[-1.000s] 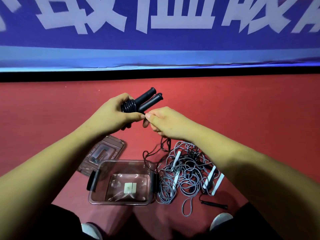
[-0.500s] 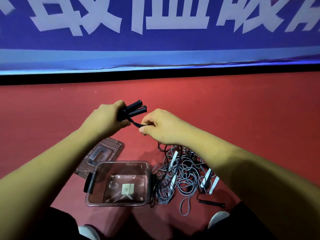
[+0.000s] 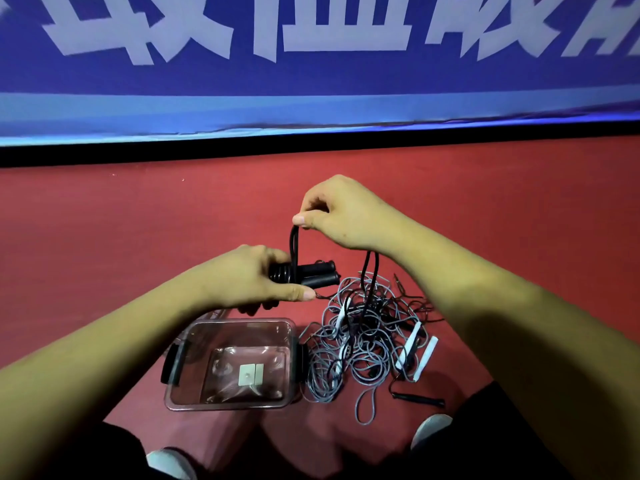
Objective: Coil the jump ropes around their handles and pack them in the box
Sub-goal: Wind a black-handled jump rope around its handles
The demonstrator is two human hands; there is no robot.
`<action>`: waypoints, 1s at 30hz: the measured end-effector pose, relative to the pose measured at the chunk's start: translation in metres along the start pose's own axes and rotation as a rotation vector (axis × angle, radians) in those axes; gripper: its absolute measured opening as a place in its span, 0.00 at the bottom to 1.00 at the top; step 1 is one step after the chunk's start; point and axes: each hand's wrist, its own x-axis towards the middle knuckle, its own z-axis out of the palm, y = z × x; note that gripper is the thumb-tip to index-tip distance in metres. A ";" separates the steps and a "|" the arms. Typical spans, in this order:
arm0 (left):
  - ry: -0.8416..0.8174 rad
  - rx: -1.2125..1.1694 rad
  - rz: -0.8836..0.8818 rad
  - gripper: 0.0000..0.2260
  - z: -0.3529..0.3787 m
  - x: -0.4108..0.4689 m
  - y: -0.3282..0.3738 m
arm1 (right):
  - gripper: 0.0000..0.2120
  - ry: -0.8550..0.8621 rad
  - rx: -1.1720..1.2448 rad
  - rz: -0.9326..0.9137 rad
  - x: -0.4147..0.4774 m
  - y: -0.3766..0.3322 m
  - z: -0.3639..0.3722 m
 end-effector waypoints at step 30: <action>0.548 -0.343 0.234 0.09 -0.041 -0.012 0.000 | 0.07 -0.295 0.857 0.186 0.003 0.014 0.049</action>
